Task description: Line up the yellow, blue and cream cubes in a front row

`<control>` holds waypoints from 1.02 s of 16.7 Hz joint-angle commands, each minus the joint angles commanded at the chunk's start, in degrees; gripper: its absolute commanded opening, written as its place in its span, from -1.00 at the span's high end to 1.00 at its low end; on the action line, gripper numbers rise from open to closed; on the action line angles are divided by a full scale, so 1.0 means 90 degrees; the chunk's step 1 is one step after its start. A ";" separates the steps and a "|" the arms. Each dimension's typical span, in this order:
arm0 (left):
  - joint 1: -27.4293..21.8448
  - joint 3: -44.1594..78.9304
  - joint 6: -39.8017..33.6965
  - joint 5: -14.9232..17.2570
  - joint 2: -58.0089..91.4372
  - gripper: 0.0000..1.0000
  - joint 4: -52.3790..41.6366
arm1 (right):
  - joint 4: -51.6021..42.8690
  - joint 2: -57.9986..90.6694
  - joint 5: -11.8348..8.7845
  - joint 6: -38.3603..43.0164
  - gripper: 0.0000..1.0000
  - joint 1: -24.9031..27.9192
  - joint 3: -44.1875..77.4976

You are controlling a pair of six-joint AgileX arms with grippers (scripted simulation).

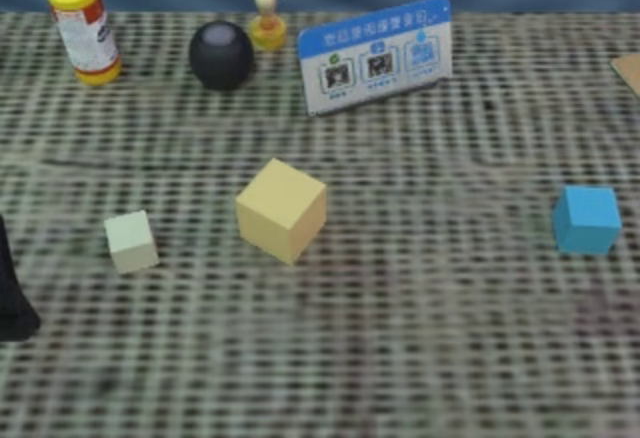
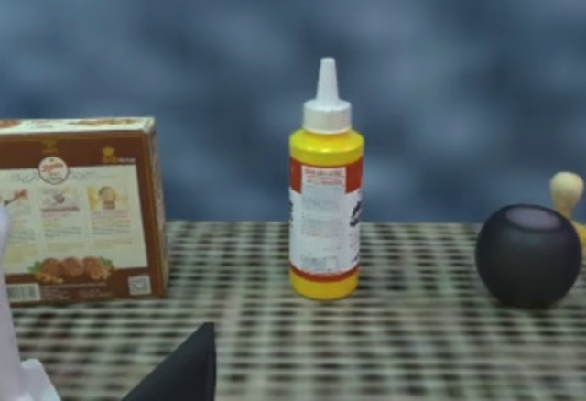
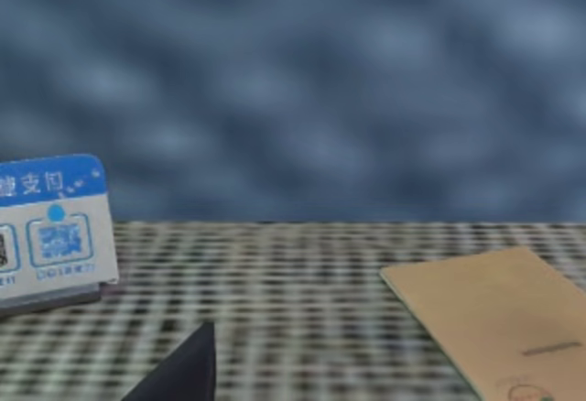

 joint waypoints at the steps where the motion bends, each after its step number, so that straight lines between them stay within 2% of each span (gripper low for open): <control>1: 0.0000 0.0000 0.0000 0.0000 0.0000 -1.00 0.0000 | 0.0000 0.0000 0.0000 0.0000 -1.00 0.0000 0.0000; 4: -0.0035 0.0193 0.0133 0.0010 0.0195 -1.00 -0.0125 | 0.0000 0.0000 0.0000 0.0000 -1.00 0.0000 0.0000; 8: -0.0180 0.1284 0.0872 0.0021 0.1404 -1.00 -0.0826 | 0.0000 0.0000 0.0000 0.0000 -1.00 0.0000 0.0000; 11: -0.0328 0.2498 0.1724 0.0013 0.3016 -1.00 -0.1643 | 0.0000 0.0000 0.0000 0.0000 -1.00 0.0000 0.0000; 17: -0.0694 0.5198 0.3755 -0.0017 0.7279 -1.00 -0.3656 | 0.0000 0.0000 0.0000 0.0000 -1.00 0.0000 0.0000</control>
